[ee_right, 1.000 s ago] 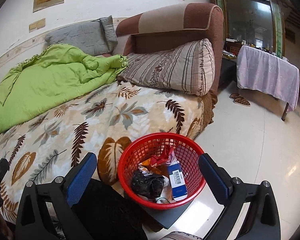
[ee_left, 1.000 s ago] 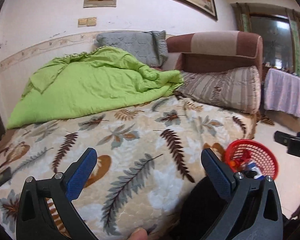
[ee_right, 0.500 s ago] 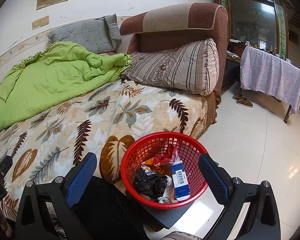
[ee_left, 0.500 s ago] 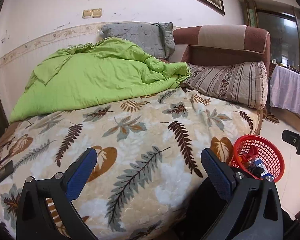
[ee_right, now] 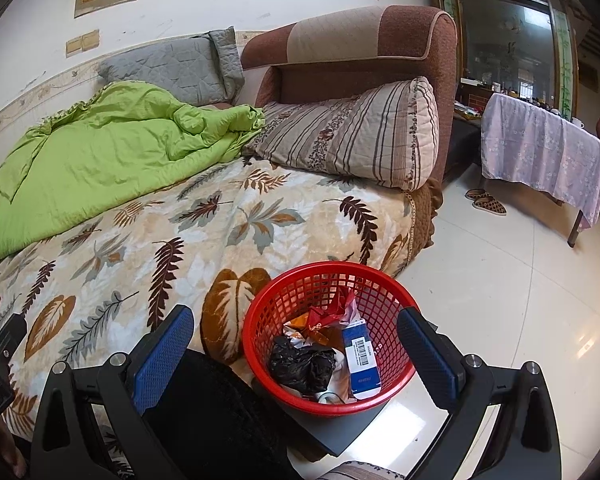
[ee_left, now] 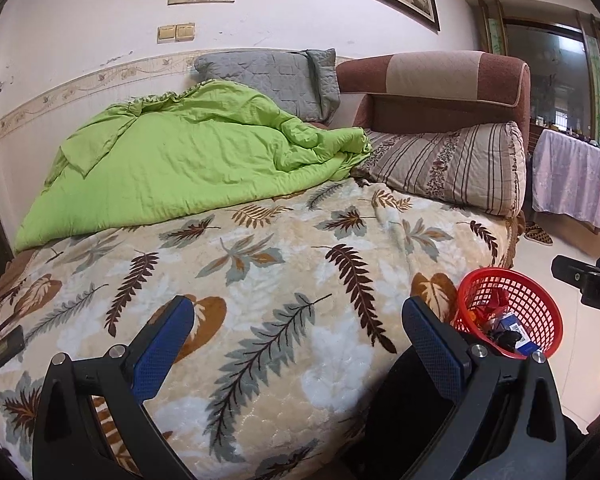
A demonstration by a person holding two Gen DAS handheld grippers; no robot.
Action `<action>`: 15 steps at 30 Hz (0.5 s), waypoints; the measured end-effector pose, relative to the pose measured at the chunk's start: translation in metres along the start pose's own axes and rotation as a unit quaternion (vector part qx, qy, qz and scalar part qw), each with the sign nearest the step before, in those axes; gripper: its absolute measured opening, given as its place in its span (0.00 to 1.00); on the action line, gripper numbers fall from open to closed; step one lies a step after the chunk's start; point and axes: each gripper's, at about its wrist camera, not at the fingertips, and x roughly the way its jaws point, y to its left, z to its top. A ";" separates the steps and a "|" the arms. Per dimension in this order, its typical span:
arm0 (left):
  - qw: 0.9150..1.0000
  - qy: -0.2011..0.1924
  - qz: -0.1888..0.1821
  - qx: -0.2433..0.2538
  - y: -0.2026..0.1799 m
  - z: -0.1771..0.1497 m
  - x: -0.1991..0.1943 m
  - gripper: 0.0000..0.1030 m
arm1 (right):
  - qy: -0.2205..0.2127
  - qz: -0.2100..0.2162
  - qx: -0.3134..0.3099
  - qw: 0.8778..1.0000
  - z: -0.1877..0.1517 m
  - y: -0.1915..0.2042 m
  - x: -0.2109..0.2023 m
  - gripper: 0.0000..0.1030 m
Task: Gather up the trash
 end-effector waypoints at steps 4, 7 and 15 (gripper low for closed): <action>1.000 -0.005 0.007 0.013 -0.003 -0.001 -0.001 1.00 | -0.001 0.000 0.000 1.000 0.000 0.000 -0.001 1.00; 1.000 -0.005 0.008 0.019 -0.006 -0.001 -0.002 1.00 | -0.001 0.000 0.000 1.000 0.000 0.001 0.000 1.00; 1.000 0.002 0.010 0.025 -0.010 -0.002 -0.001 1.00 | 0.003 -0.001 0.003 1.000 -0.002 0.000 0.000 1.00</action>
